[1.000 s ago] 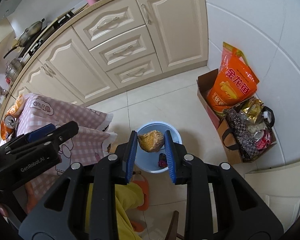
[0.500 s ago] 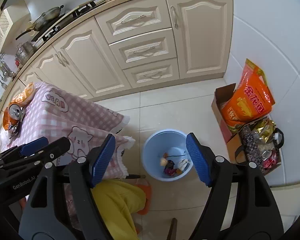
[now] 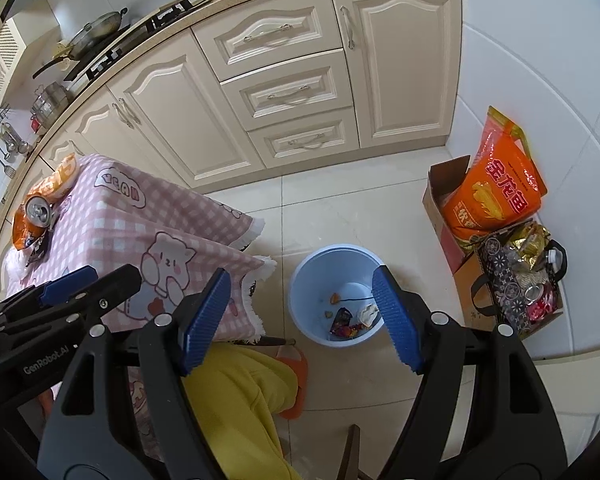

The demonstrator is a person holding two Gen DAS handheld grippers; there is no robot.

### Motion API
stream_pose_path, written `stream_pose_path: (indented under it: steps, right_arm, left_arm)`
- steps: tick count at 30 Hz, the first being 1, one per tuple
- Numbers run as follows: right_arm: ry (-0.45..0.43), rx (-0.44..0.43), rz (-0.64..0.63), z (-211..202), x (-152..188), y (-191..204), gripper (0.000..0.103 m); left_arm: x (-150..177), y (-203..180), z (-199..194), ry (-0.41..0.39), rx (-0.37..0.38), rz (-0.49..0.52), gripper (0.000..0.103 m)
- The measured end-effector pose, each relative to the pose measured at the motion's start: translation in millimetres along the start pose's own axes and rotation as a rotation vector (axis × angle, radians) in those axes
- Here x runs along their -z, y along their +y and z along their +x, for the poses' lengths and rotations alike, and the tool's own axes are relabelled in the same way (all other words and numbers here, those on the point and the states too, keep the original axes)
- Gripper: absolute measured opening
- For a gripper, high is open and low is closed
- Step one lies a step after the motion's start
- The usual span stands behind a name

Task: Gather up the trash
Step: 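Move both tools back over the table toward the trash pile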

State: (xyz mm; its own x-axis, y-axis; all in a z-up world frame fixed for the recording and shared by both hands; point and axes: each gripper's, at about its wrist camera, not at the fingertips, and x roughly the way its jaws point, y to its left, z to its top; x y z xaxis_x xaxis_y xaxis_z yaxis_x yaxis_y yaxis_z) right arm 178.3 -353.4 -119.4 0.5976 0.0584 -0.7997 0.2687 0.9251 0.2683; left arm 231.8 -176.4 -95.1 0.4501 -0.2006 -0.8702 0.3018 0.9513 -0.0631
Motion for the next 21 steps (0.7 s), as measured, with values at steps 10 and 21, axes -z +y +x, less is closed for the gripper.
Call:
stream_pose_path:
  steps: [10,21]
  right_arm:
    - [-0.014,-0.025,-0.016,-17.4,10.2,24.8,0.073]
    - [-0.017,-0.071,-0.097,-24.4,15.3,80.5,0.075]
  left_arm:
    - [12.5,18.6,-30.9,-0.043,-0.006,-0.018,0.07]
    - [26.7,72.7,-68.5,-0.106,-0.048,-0.105,0.075]
